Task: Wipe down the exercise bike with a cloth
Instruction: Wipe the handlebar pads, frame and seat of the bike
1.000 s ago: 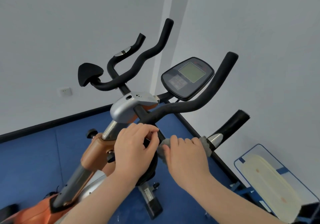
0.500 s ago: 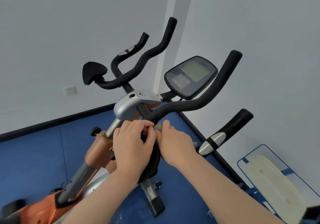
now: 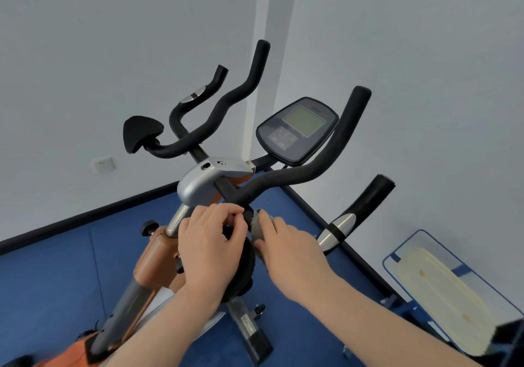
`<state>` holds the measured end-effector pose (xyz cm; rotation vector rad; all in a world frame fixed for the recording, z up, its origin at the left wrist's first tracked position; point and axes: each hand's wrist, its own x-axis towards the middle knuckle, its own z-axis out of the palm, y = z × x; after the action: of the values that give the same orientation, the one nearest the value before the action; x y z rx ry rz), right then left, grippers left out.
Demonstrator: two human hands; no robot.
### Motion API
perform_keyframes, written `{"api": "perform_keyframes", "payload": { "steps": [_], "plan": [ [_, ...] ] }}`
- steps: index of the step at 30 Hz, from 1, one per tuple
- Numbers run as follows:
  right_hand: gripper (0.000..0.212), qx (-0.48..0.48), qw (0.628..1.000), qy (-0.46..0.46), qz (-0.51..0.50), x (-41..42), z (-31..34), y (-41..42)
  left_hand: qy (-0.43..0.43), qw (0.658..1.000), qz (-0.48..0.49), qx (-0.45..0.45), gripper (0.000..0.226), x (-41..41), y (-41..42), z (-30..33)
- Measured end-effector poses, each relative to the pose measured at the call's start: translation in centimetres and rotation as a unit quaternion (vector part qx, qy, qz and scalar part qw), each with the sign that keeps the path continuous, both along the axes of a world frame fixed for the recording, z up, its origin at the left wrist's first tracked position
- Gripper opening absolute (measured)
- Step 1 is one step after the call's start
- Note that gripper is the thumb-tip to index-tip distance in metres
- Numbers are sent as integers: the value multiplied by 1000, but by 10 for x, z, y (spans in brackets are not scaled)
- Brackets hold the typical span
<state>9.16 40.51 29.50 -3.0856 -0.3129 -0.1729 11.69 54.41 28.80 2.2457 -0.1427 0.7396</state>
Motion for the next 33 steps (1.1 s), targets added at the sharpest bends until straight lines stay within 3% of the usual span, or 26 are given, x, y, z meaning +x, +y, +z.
{"api": "perform_keyframes", "payload": {
  "steps": [3, 9, 15, 18, 20, 24, 29, 33],
  "plan": [
    [37, 11, 999, 1, -51, 12, 2, 14, 8, 1000, 9, 13, 17, 2, -1, -2],
    [61, -53, 997, -40, 39, -13, -7, -11, 23, 1000, -3, 12, 15, -2, -1, -3],
    [47, -42, 995, -90, -27, -6, -7, 2, 34, 999, -3, 11, 14, -1, -1, -2],
    [50, -47, 989, -114, 80, -26, -3, -28, 34, 999, -9, 12, 14, -3, -1, -1],
    [37, -40, 982, -147, 110, -32, 0, -60, 31, 999, -10, 12, 15, -2, 1, -1],
    [26, 96, 976, -194, -5, -41, -6, -59, 31, 999, -5, 18, 18, 0, 4, -5],
    [32, 19, 978, -200, 59, -33, 4, -98, 79, 996, -18, -28, 19, -5, -4, 11],
    [34, 134, 958, -243, -67, -30, -1, -90, 96, 984, -111, -100, 16, -10, -25, 29]
  ]
}}
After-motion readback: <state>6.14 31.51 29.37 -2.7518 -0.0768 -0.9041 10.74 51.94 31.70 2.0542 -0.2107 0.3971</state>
